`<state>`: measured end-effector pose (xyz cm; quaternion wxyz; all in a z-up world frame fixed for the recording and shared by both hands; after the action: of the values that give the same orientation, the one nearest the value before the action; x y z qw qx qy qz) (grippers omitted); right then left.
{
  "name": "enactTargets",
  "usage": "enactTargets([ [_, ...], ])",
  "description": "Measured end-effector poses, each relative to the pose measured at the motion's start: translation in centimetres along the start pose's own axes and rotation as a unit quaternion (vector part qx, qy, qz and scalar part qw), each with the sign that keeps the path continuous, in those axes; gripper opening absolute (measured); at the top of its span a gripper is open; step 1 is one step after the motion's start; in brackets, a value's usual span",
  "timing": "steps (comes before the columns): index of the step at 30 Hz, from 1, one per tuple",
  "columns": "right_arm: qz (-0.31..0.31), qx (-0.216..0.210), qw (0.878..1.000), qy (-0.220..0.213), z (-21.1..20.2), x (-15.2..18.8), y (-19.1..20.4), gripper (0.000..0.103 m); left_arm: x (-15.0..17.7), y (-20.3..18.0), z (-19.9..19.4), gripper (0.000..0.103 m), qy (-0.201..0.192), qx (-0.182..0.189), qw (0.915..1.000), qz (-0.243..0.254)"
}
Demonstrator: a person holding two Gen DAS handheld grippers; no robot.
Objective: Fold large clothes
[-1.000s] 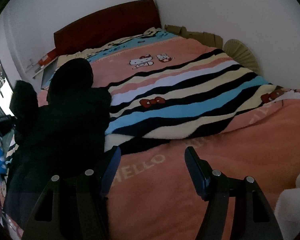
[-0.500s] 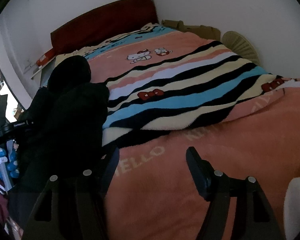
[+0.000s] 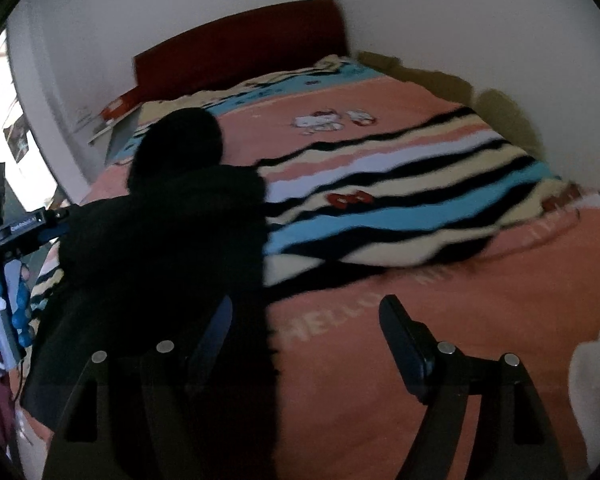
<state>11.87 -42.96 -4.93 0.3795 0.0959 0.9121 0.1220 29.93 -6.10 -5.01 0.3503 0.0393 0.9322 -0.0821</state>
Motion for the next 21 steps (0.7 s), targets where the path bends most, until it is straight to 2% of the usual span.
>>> enactTargets([
  [5, -0.045, -0.025, 0.999, 0.008, 2.3, -2.2, 4.9, 0.075, -0.6, 8.4, -0.2, 0.064, -0.004, -0.058, 0.9980, -0.026],
  [11, -0.099, -0.050, 0.993, 0.034, 8.0, -5.0, 12.0, 0.075, -1.9, 15.6, 0.9, 0.064, -0.017, -0.098, 0.9936, -0.053],
  [16, -0.150, -0.078, 0.985, 0.045, 13.5, -7.8, 18.9, 0.075, -2.7, 17.9, 3.0, 0.064, -0.024, -0.097, 0.9934, -0.057],
  [19, -0.169, -0.105, 0.979, 0.045, 16.4, -9.2, 22.5, 0.075, -3.0, 17.6, 4.8, 0.064, -0.023, -0.088, 0.9947, -0.048],
  [21, -0.180, -0.108, 0.977, 0.047, 18.3, -9.6, 24.0, 0.075, -2.9, 17.1, 6.3, 0.064, -0.020, -0.087, 0.9953, -0.037],
])
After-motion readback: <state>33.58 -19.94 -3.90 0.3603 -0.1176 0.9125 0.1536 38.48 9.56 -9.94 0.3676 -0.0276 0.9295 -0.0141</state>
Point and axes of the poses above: each gripper's, at about its wrist camera, not at the fingertips, and z roughly the way its jaws point, y to its left, x to its underside, the point moved 2 cm from there along z, roughly the way its jaws point, and after that the axes turned 10 degrees about -x, right-handed, at the moved point
